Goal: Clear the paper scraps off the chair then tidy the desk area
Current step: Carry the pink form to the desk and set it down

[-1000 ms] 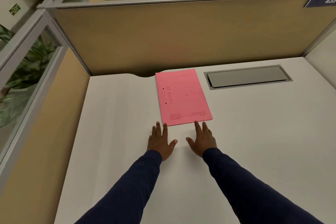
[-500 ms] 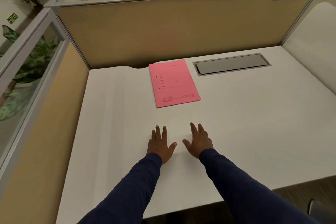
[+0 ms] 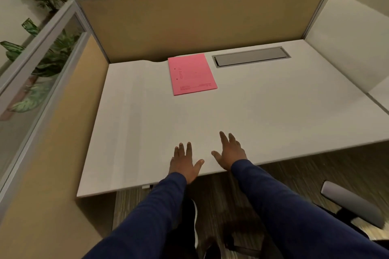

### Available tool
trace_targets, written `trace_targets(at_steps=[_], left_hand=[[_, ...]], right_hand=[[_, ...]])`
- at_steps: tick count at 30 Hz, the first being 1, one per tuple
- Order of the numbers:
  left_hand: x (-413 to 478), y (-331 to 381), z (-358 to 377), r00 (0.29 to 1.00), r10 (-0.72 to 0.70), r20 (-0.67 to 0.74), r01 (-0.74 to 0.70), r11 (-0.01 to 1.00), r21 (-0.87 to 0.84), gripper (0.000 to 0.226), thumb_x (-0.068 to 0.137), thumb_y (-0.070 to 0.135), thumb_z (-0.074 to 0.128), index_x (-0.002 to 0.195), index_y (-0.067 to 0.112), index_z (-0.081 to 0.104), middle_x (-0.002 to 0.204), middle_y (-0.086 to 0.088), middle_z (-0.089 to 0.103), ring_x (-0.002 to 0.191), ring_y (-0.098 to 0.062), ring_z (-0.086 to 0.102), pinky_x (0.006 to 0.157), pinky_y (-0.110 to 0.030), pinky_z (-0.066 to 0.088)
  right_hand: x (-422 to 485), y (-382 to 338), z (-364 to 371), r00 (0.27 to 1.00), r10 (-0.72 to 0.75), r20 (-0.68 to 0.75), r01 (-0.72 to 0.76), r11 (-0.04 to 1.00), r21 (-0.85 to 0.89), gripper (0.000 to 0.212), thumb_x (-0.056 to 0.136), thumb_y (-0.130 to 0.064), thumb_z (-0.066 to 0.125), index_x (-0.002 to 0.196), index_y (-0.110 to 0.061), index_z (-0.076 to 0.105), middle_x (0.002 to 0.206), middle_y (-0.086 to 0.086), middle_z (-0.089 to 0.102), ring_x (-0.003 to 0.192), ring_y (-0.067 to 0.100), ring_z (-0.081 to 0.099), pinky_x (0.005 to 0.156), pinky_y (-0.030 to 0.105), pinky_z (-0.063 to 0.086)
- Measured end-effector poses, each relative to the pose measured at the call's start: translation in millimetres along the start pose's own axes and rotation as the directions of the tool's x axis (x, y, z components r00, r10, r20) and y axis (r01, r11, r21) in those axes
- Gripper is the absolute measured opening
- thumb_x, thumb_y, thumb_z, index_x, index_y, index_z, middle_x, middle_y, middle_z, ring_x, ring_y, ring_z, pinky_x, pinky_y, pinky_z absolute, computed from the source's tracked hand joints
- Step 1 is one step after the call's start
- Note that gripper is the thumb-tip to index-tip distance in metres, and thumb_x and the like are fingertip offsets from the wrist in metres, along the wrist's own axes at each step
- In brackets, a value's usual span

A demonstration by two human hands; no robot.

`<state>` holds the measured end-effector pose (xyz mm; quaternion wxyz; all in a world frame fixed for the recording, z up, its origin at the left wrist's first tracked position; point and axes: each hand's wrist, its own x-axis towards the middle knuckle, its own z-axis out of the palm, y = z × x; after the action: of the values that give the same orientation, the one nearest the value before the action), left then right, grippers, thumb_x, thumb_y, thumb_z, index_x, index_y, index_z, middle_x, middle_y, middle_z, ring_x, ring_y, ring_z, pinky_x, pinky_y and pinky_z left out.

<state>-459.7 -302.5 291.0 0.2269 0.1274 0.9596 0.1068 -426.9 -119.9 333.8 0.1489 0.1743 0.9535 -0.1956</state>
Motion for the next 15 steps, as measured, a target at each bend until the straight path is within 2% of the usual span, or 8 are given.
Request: trace_targets(at_steps=[9, 15], left_hand=[[-88, 4, 26, 0.998, 0.008, -0.056, -0.009, 1.000, -0.007, 0.089, 0.095, 0.070, 0.034, 0.159, 0.022, -0.004, 0.168, -0.011, -0.002, 0.154, -0.032, 0.001, 0.122, -0.047, 0.014], [-150, 2, 40, 0.994, 0.010, -0.111, -0.010, 1.000, -0.002, 0.087, 0.095, 0.067, 0.037, 0.159, 0.021, 0.001, 0.167, -0.013, 0.007, 0.154, -0.033, 0.008, 0.122, -0.050, 0.018]], right_hand=[[-82, 10, 18, 0.999, -0.037, 0.003, 0.037, 0.999, 0.038, 0.087, 0.093, -0.049, 0.060, 0.159, -0.027, 0.008, 0.166, 0.012, 0.013, 0.148, 0.034, 0.027, 0.116, 0.048, 0.034], [-145, 16, 35, 0.999, -0.027, -0.037, 0.029, 0.998, 0.059, 0.086, 0.091, -0.048, 0.064, 0.157, -0.029, 0.013, 0.164, 0.010, 0.021, 0.146, 0.033, 0.032, 0.110, 0.051, 0.042]])
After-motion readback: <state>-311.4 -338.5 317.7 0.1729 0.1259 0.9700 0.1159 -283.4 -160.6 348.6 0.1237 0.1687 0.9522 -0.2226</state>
